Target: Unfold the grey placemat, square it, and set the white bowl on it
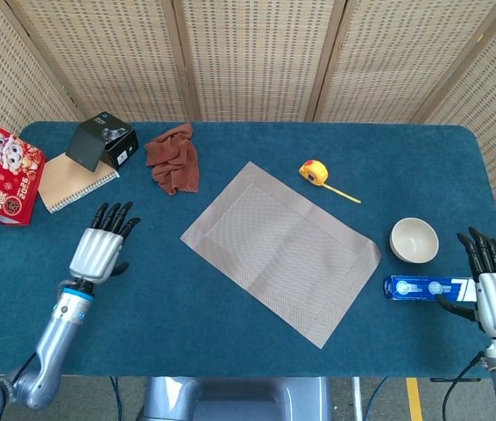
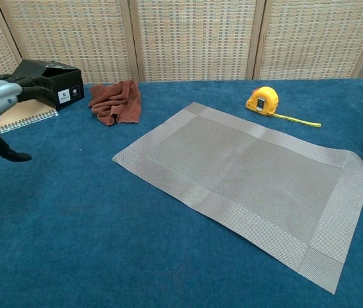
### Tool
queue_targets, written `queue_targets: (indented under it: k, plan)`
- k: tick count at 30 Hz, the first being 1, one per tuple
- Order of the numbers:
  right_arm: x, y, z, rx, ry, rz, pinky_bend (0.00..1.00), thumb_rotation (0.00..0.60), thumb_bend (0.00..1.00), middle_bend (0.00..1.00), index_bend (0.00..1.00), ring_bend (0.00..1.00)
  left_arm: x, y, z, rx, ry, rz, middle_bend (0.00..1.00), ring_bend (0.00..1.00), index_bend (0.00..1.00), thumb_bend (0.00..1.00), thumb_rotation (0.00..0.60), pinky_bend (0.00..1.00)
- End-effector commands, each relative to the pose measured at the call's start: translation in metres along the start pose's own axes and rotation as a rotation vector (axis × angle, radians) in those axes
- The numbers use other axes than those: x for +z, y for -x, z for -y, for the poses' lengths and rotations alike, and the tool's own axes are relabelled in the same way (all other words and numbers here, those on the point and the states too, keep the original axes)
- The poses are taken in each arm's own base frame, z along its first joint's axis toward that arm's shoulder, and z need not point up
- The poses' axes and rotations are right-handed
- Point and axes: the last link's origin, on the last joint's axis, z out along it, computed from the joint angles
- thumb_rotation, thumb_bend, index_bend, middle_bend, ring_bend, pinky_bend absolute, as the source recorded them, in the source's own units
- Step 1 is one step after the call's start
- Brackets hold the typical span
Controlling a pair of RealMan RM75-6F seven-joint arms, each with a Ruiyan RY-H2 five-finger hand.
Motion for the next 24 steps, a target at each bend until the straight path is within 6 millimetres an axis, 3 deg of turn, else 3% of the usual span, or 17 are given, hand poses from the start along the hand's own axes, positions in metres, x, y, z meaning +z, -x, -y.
queue_targets:
  k: [1,5,11,24]
  plan:
    - [0.001,-0.002,-0.001,0.015,0.002,-0.003,0.0,0.6,0.08,0.0,0.08,0.0,0.027,0.005,-0.017,0.039,0.017,0.027,0.0,0.0,0.16,0.15,0.6,0.0]
    - [0.002,-0.003,-0.003,0.031,0.006,0.01,0.0,0.6,0.08,0.0,0.08,0.0,0.053,0.014,-0.038,0.081,0.02,0.054,0.0,0.0,0.11,0.15,0.6,0.0]
    - [0.004,-0.004,-0.005,0.058,0.015,0.019,0.0,0.6,0.08,0.0,0.08,0.0,0.074,0.026,-0.065,0.108,0.035,0.086,0.0,0.0,0.03,0.16,0.6,0.0]
    - [0.006,-0.013,-0.006,0.116,0.013,0.005,0.0,0.6,0.08,0.0,0.09,0.0,0.109,0.042,-0.118,0.164,0.042,0.117,0.0,0.0,0.02,0.16,0.6,0.0]
